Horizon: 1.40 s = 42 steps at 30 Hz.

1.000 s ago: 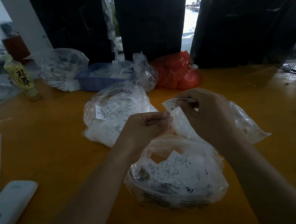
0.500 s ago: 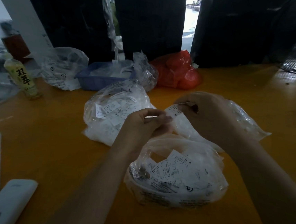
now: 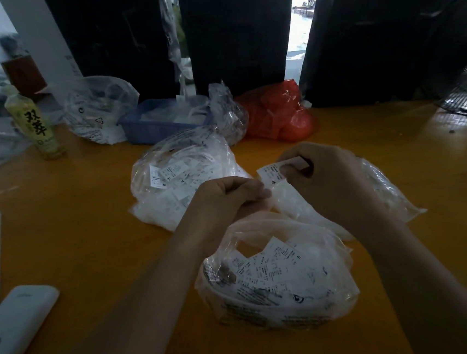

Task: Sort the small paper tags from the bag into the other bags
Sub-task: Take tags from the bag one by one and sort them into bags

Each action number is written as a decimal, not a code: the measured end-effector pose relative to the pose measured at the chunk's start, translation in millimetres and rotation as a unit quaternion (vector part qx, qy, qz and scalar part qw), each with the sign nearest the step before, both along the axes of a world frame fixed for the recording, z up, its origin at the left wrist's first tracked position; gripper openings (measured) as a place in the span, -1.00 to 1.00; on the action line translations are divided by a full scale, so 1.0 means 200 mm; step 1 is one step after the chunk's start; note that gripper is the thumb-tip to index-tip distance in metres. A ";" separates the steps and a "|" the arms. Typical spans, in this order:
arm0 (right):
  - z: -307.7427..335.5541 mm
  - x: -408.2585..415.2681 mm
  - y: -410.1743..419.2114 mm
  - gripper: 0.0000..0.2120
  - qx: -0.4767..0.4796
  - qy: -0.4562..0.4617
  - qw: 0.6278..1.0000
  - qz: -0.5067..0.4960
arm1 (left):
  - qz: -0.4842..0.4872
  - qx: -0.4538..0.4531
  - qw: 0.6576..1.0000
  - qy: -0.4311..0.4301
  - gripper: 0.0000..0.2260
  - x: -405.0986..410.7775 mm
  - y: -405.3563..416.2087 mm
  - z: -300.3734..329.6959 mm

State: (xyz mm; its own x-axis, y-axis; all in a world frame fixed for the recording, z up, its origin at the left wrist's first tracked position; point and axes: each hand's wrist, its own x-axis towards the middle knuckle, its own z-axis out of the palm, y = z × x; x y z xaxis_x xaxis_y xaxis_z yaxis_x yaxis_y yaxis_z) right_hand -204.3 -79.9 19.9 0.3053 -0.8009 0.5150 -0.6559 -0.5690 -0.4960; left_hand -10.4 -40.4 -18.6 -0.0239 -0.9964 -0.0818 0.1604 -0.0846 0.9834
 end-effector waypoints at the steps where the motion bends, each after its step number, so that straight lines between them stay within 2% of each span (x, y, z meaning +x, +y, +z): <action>1: 0.00 0.00 0.00 -0.91 0.002 -0.002 1.000 -0.003 | 0.005 0.000 1.000 0.005 -0.93 0.00 0.00 0.00; 7: 0.00 0.00 -0.01 -0.93 0.026 -0.020 0.999 -0.010 | 0.001 0.000 0.998 0.056 -0.80 0.00 0.00 0.01; 17: -0.01 0.01 -0.01 -0.93 0.027 -0.042 0.999 -0.013 | -0.017 -0.004 0.998 0.052 -0.77 0.00 0.00 0.02; 26: 0.00 0.00 -0.01 -0.92 0.040 0.029 0.999 -0.016 | 0.010 -0.001 0.997 0.074 -0.76 0.02 -0.02 0.01; 29: 0.00 0.01 -0.01 -0.92 0.046 0.050 0.998 -0.009 | 0.007 -0.006 0.998 0.056 -0.76 0.03 -0.01 0.01; 37: 0.00 0.01 0.00 -0.91 0.057 0.060 0.996 0.017 | 0.004 0.001 0.999 0.049 -0.82 0.02 -0.02 0.01; 42: 0.02 -0.01 0.00 -0.90 0.060 0.100 0.992 0.050 | -0.003 -0.006 1.000 0.013 -0.72 0.02 -0.01 0.01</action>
State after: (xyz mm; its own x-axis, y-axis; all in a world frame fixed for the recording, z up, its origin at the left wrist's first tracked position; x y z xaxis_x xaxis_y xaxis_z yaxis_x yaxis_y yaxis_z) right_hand -205.8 -80.3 23.0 0.4731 -0.8132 0.3390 -0.6912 -0.5812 -0.4295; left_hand -6.5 -42.4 -16.2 -0.0314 -0.9971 -0.0699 0.1846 -0.0745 0.9800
